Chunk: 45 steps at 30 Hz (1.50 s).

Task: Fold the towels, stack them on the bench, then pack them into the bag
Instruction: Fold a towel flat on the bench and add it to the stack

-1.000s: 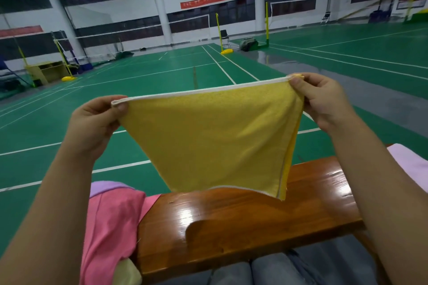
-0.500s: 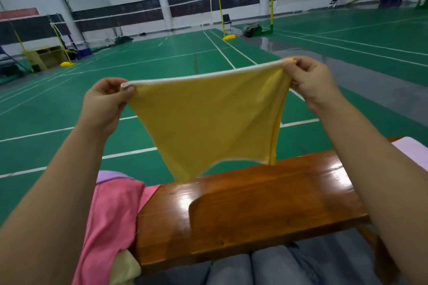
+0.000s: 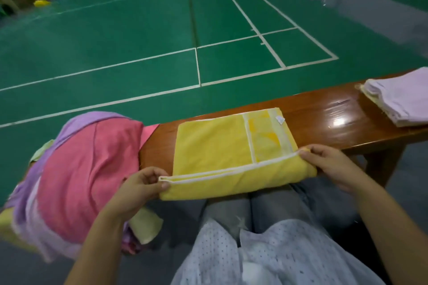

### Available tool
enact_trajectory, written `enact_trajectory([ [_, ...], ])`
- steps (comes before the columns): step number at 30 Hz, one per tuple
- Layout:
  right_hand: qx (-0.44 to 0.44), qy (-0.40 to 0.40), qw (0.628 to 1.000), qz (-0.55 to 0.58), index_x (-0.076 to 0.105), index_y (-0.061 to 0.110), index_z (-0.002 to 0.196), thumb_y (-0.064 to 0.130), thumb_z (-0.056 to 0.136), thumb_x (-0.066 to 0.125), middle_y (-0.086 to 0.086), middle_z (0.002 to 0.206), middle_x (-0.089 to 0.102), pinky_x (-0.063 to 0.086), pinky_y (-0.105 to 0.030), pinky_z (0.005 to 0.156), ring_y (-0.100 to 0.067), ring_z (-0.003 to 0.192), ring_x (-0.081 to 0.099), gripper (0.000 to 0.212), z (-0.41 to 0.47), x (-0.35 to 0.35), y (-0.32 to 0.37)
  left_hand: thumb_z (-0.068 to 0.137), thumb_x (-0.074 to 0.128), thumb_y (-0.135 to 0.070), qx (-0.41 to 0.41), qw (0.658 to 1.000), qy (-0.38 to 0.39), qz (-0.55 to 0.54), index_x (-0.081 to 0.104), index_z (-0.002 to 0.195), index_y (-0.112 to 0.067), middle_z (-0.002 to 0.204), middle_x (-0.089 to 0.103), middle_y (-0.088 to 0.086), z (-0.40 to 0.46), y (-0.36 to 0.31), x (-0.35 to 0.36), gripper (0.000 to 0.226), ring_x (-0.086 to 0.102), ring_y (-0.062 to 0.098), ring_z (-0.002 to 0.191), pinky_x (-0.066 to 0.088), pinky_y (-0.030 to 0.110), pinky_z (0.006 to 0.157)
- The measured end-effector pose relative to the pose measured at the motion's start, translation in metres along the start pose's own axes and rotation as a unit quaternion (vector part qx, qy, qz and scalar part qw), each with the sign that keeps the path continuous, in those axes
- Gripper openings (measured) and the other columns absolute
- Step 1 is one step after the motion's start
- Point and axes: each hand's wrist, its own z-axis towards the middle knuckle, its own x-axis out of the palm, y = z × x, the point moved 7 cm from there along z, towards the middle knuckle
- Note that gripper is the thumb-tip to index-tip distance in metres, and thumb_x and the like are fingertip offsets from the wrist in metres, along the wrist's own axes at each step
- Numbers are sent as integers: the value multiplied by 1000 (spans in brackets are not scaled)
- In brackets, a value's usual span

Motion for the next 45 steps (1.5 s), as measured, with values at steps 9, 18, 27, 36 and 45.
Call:
enact_trajectory([
  [9, 6, -24, 1000, 18, 67, 6, 100, 12, 93, 55, -8, 91, 68, 54, -18, 58, -16, 80, 62, 15, 10, -3, 10, 62, 86, -10, 21, 1000, -22, 10, 72, 71, -22, 72, 67, 1, 19, -24, 3, 21, 60, 14, 67, 53, 19, 60],
  [18, -55, -100, 992, -51, 62, 21, 85, 17, 94, 58, 0, 87, 64, 46, -34, 77, -18, 84, 58, 10, 97, -8, 41, 88, 62, 2, 44, 986, -161, 29, 61, 83, -15, 76, 61, -2, 102, -53, -3, 17, 54, 16, 75, 45, 33, 73],
  [27, -55, -61, 942, -325, 54, 13, 111, 24, 98, 48, -3, 99, 56, 35, -29, 68, -20, 90, 51, 18, 164, 4, 45, 93, 60, -13, -13, 951, -238, 199, 59, 97, -14, 91, 63, -4, 167, -33, -7, 4, 56, 11, 78, 45, 28, 65],
  [36, -33, -95, 920, -379, 53, 10, 109, 28, 99, 45, -15, 105, 62, 39, -34, 70, -29, 91, 54, 22, 192, 4, 43, 95, 56, -23, -21, 918, -231, 321, 52, 104, -16, 103, 60, 2, 188, -35, -9, 12, 56, 23, 88, 45, 35, 73],
  [45, -8, -78, 925, -371, 53, 12, 112, 29, 97, 49, -11, 108, 60, 35, -30, 71, -23, 91, 50, 23, 194, 4, 39, 85, 63, -9, -80, 910, -72, 401, 53, 126, -22, 109, 56, 1, 206, -39, -3, 44, 55, 14, 86, 49, 32, 81],
])
